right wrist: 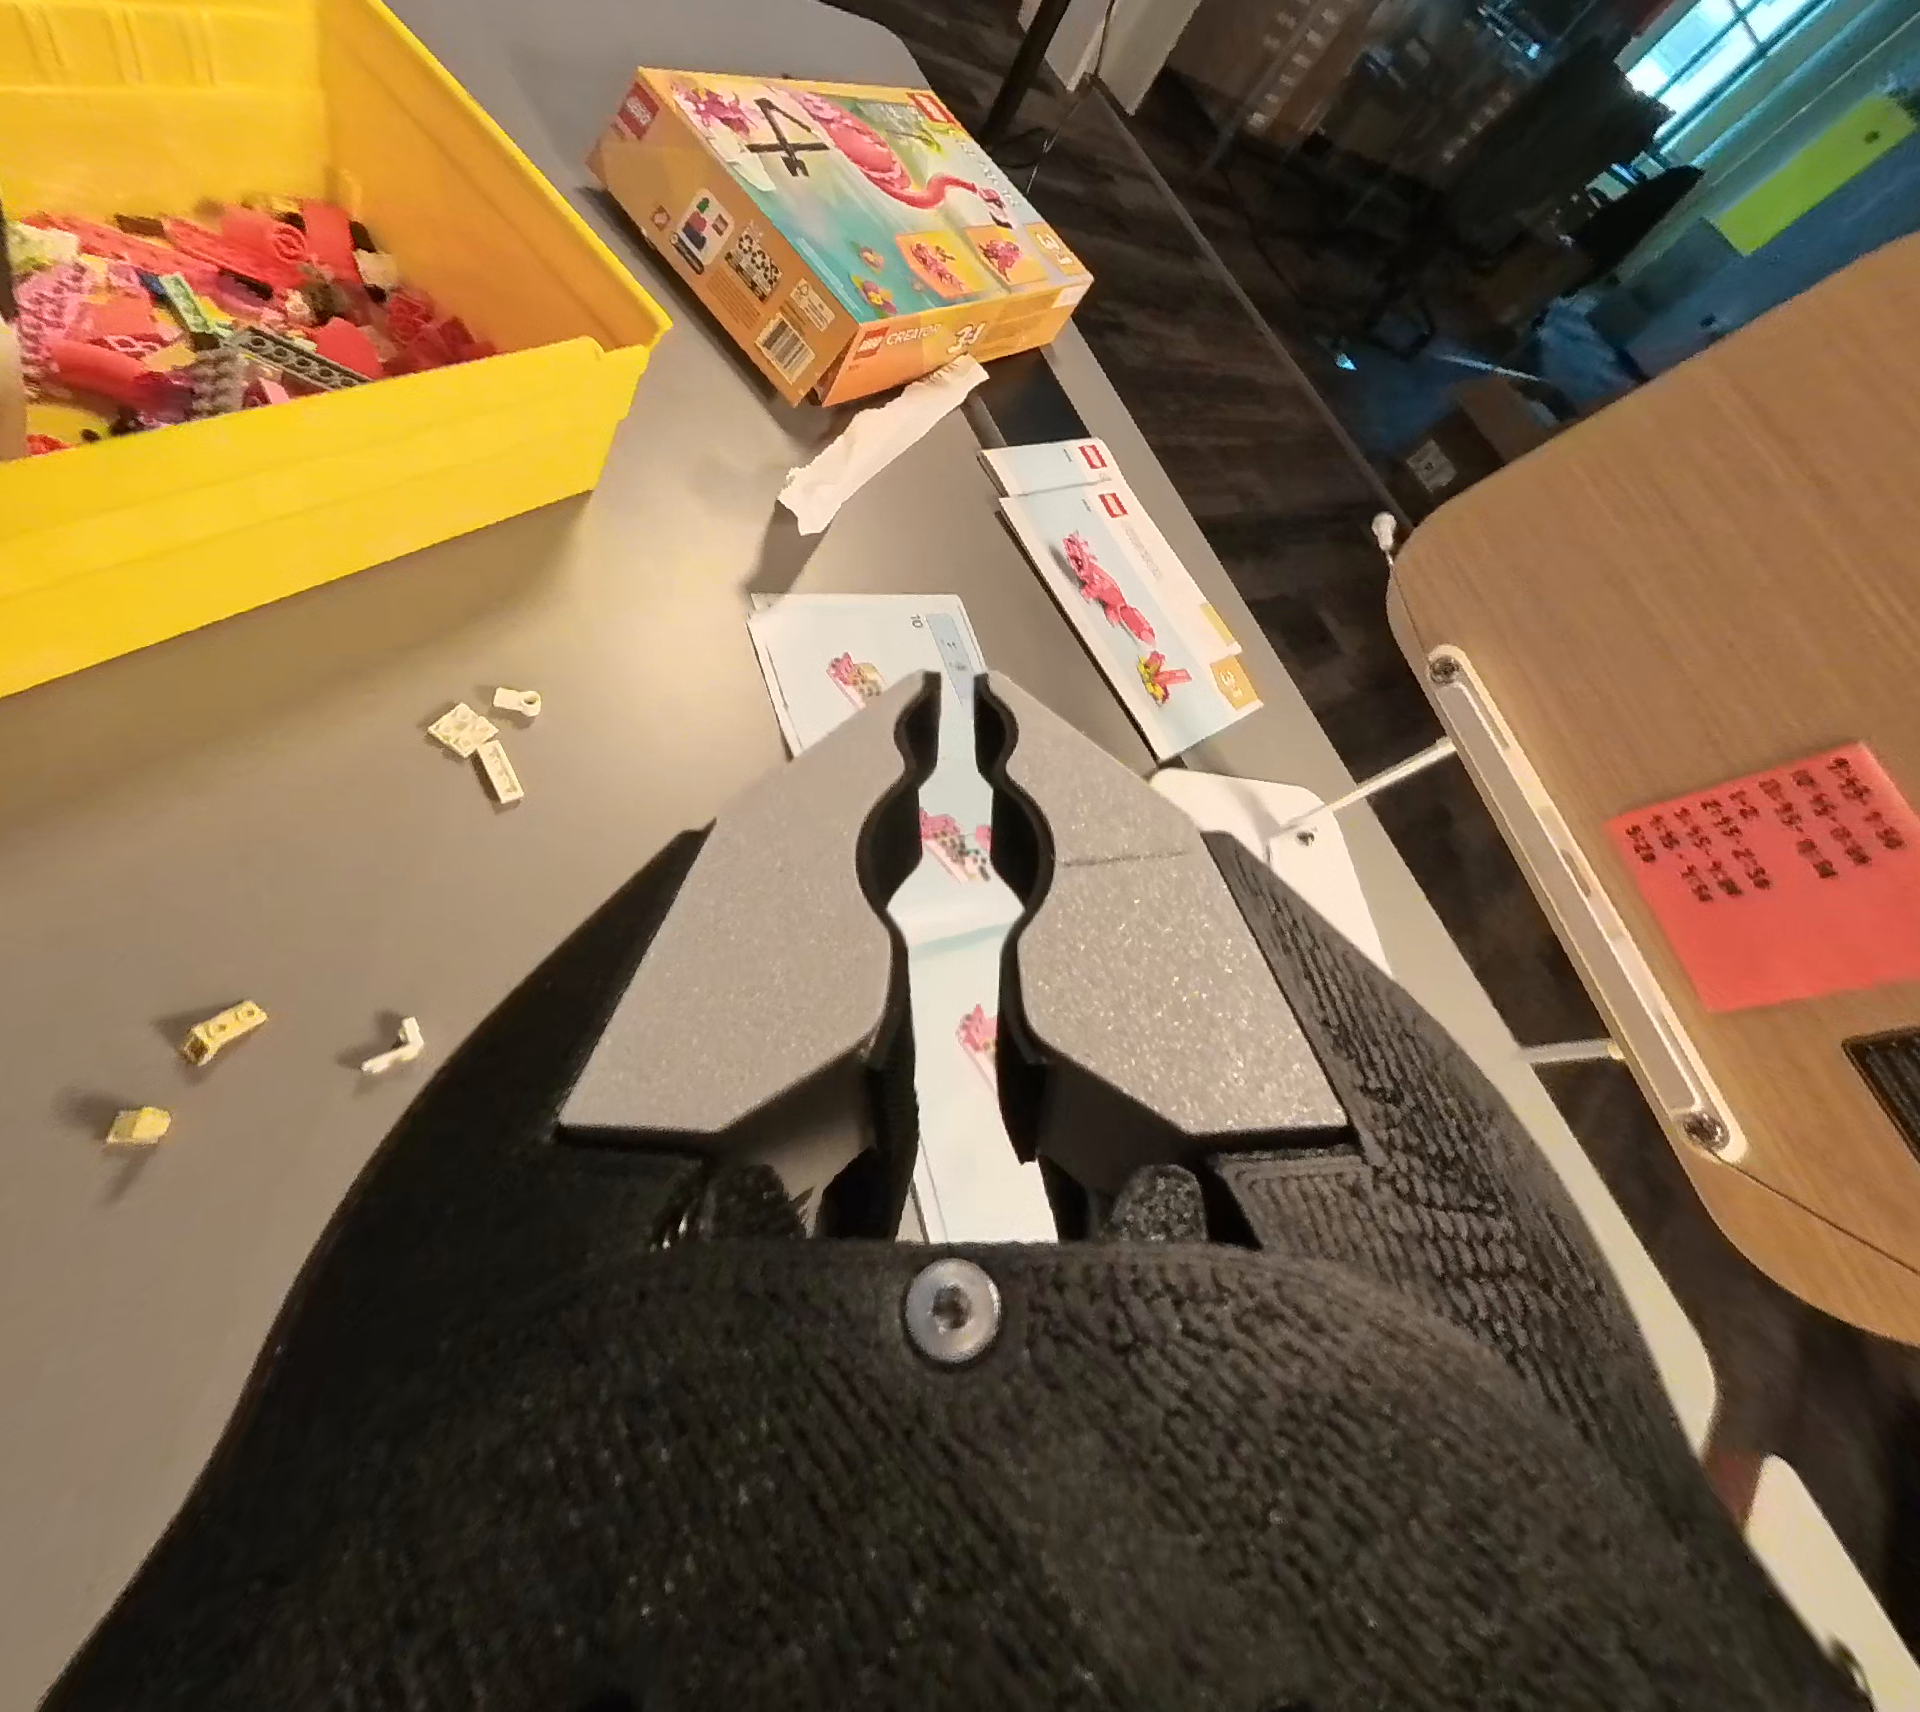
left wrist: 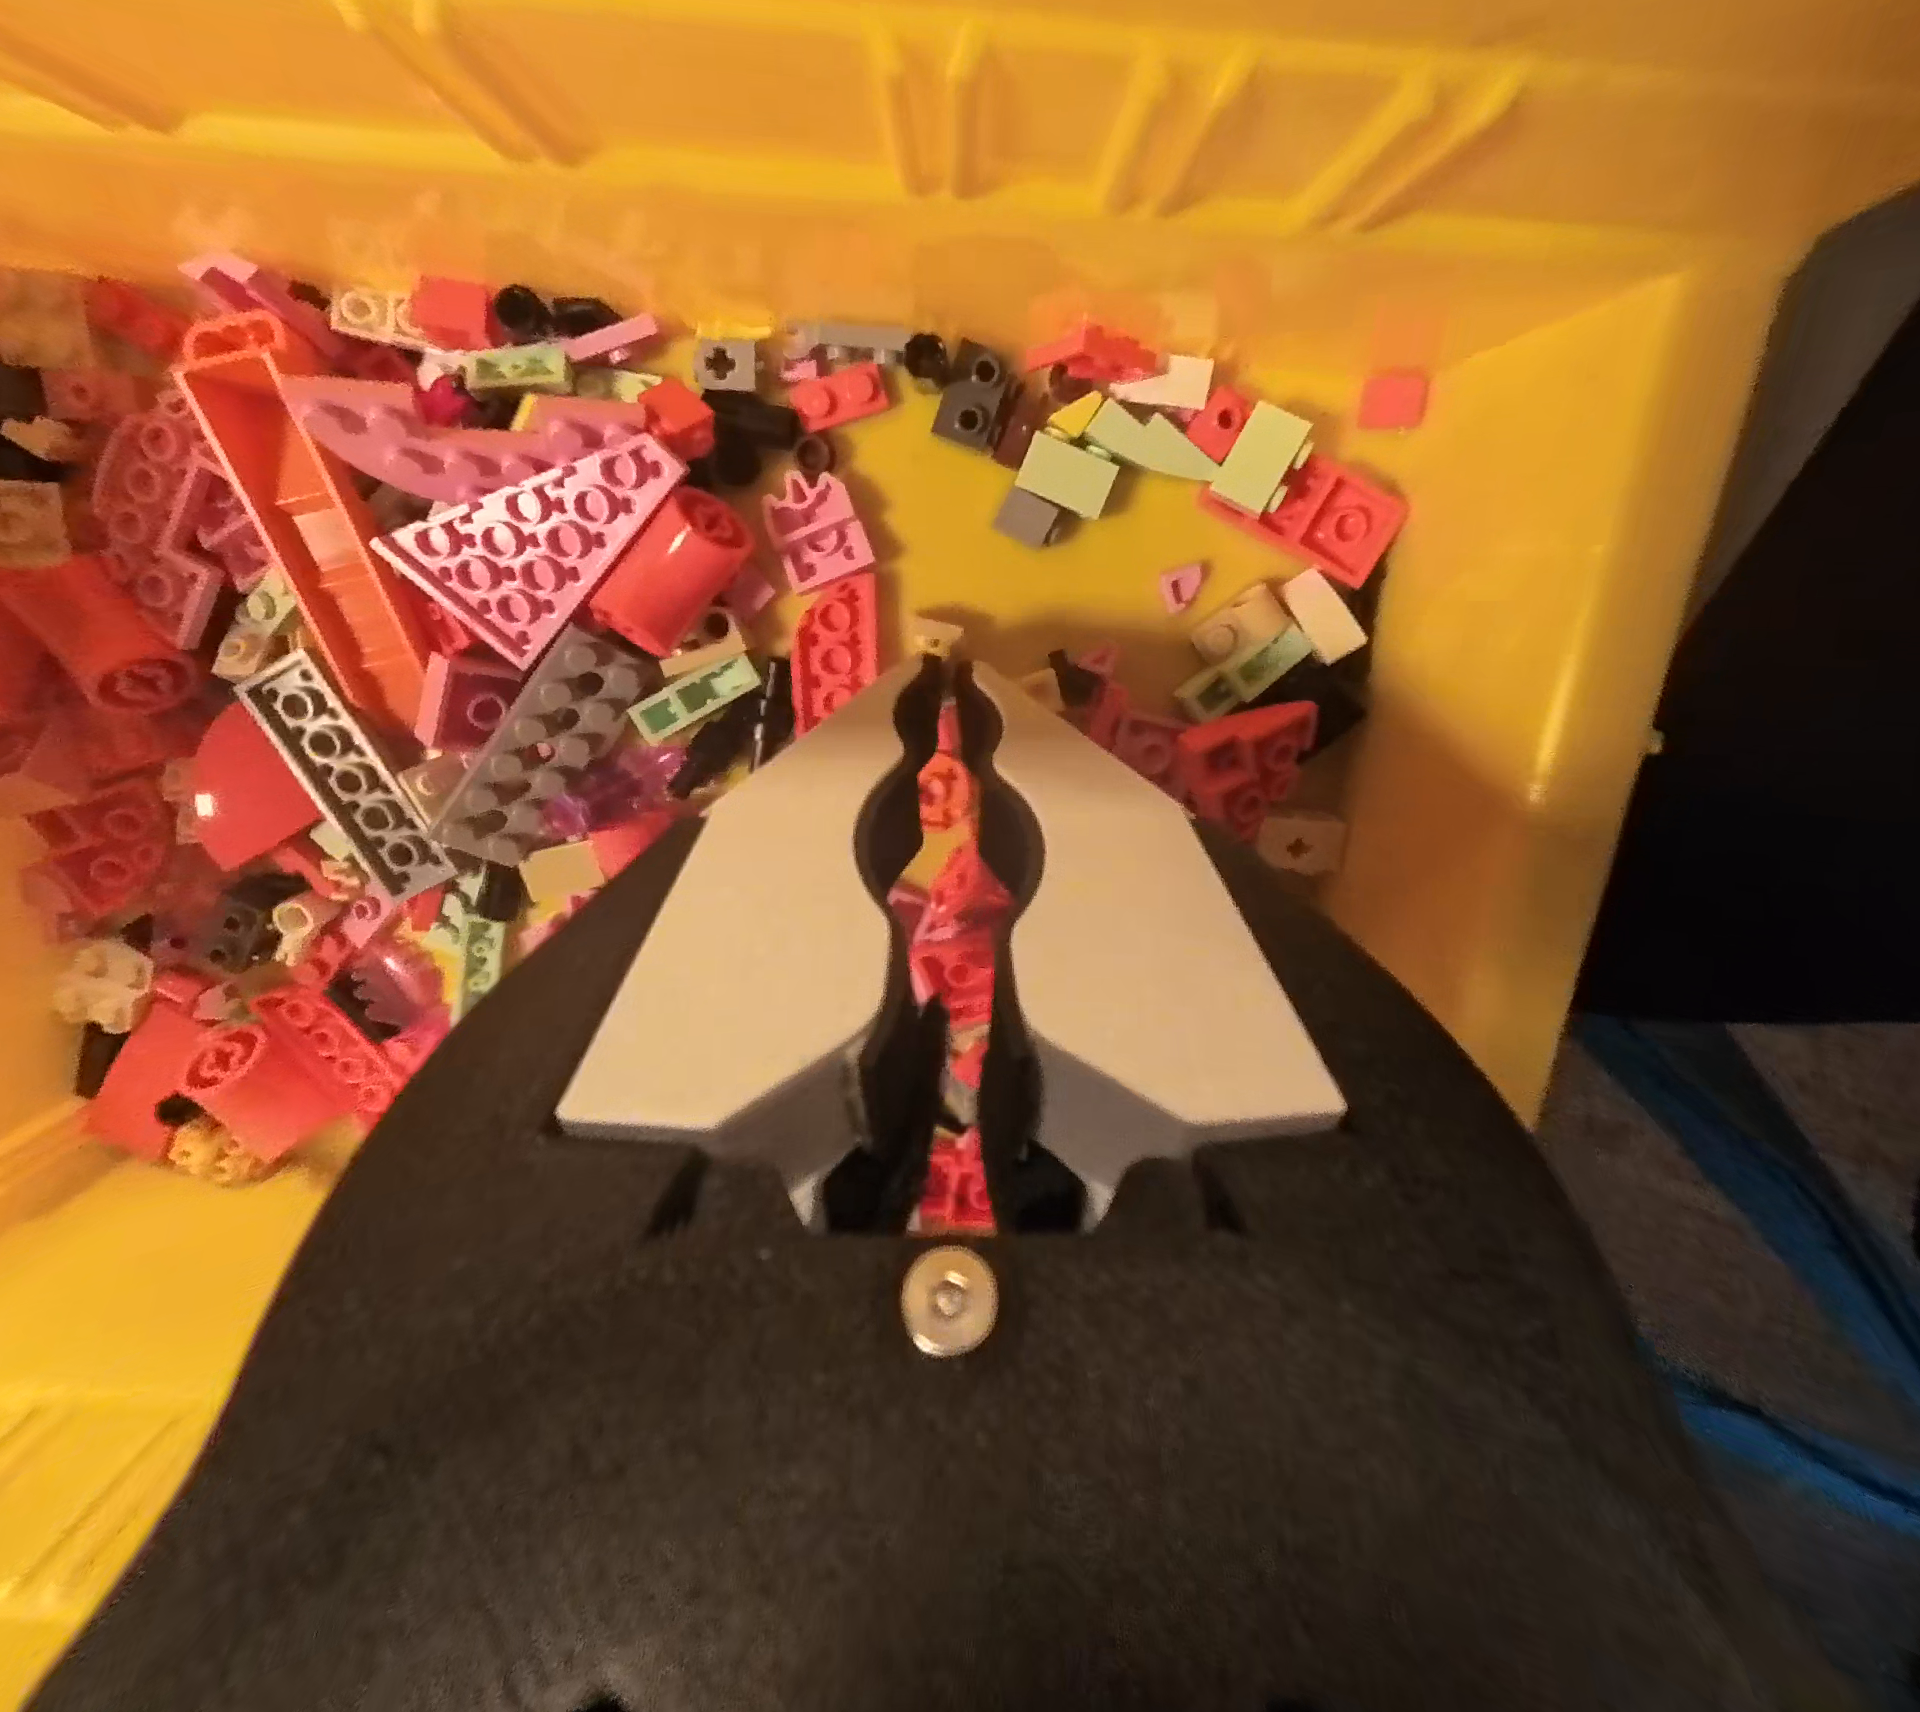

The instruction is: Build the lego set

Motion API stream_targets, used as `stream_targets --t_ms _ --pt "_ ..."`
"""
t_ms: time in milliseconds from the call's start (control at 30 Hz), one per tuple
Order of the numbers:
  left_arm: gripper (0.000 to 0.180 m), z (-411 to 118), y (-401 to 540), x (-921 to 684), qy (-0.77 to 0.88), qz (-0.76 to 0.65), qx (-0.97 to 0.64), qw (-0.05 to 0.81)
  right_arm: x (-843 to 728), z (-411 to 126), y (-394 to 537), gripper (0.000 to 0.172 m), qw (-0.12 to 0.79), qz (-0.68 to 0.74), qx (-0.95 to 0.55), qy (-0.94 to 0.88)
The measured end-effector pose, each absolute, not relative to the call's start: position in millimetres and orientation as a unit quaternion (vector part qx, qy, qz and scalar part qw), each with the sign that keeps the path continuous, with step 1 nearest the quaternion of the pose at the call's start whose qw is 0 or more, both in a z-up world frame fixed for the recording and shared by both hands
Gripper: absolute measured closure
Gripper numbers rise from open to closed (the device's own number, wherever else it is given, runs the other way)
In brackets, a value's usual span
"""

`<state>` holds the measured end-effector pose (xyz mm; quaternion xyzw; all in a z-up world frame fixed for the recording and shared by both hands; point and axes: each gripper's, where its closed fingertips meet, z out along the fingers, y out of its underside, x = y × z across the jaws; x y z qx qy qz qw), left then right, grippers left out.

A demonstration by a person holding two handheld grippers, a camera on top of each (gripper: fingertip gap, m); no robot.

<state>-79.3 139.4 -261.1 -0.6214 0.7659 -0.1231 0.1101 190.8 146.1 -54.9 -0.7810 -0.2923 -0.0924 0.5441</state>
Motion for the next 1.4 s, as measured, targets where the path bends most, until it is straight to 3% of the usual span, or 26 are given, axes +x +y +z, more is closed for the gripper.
stream_targets --t_ms 600,1400 --pt "0.178 -261 141 -76 0.764 -0.136 -0.620 0.118 206 -55 144 0.167 0.551 -0.087 -0.786 -0.268" --pt "0.179 -243 225 -70 0.764 -0.102 -0.609 0.187 217 -67 153 0.167 0.515 -0.135 -0.808 -0.255"
